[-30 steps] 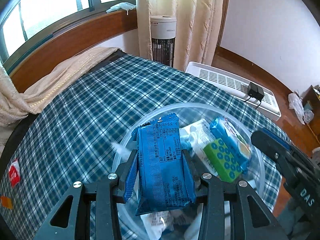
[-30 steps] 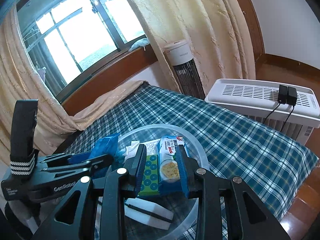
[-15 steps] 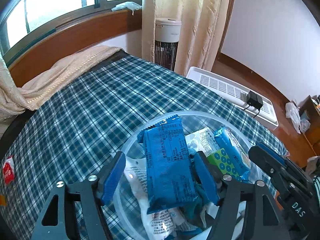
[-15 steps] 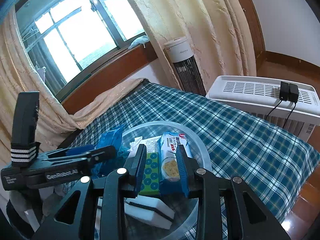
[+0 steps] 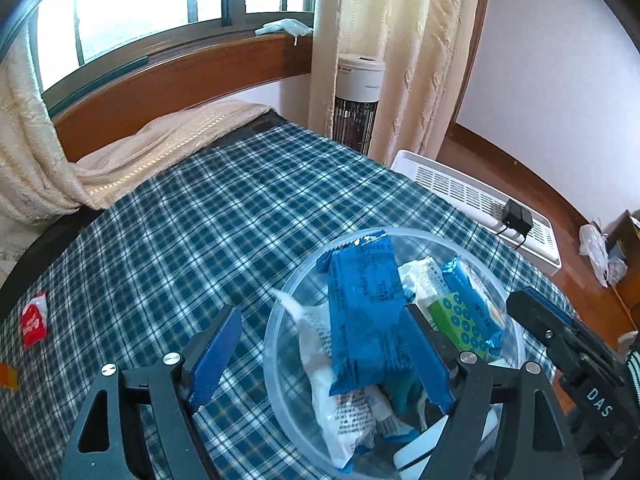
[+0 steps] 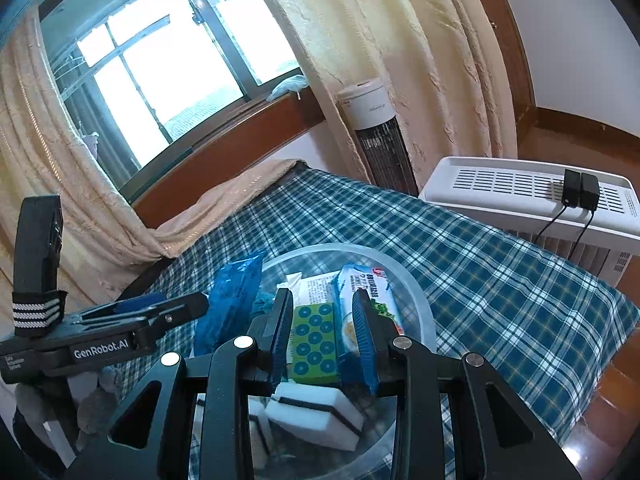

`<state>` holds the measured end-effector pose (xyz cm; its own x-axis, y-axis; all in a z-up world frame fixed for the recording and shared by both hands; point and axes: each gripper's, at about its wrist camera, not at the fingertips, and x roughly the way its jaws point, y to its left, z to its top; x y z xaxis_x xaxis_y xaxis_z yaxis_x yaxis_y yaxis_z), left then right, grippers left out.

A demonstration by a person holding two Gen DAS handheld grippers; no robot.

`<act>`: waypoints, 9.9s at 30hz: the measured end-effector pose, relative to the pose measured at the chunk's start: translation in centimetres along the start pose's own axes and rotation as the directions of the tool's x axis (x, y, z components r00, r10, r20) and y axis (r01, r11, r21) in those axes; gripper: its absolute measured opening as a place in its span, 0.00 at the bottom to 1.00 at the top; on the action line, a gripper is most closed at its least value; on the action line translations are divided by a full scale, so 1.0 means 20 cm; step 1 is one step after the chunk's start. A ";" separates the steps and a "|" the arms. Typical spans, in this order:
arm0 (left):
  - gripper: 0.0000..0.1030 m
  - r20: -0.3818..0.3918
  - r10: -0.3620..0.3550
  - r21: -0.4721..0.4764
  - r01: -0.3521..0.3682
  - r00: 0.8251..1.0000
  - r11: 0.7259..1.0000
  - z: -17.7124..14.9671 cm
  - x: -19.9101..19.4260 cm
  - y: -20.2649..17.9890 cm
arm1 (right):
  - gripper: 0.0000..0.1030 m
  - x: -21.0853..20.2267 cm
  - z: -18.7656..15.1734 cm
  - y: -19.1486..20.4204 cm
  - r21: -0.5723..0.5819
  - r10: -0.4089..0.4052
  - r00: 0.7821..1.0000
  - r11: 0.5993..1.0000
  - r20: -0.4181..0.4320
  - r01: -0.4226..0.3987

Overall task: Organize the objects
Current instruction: 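Open both grippers in the bowl and withdraw them toward the remaining items, then grasp the orange brick with the left gripper while the right grasps the red glue packet, then lift the orange brick and red glue packet and carry them toward the bowl, then lower the red packet with the right gripper while the left lowers the orange brick into the bowl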

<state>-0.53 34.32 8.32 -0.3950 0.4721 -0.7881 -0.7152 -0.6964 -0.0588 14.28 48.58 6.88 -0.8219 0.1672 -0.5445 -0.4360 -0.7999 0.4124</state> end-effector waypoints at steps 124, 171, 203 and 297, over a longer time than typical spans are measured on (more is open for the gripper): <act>0.32 -0.151 0.472 -0.564 -0.468 0.869 0.680 -0.75 -0.23 2.03 | 0.67 1.28 -0.52 2.06 -0.383 0.214 0.839 0.814 -0.501 -0.436; 0.32 -0.049 0.468 -0.504 -0.427 0.882 0.751 -0.63 -0.40 1.79 | 0.53 0.82 -0.62 1.86 -0.474 0.155 0.892 0.801 -0.425 -0.365; 0.32 0.083 0.348 -0.360 -0.297 0.934 0.884 -0.55 -0.49 1.37 | 0.53 0.23 -0.37 1.20 -0.313 0.097 0.976 0.937 -0.196 -0.156; 0.32 0.061 -0.081 0.023 0.079 0.995 0.997 -0.33 -0.28 0.11 | 0.65 -0.15 -0.11 0.04 0.035 -0.108 0.993 0.994 0.053 0.106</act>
<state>3.88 26.70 8.57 -0.3706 0.5591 -0.7417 -0.7572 -0.6443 -0.1074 17.19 46.15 7.31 -0.7885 0.2825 -0.5463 -0.5329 -0.7573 0.3775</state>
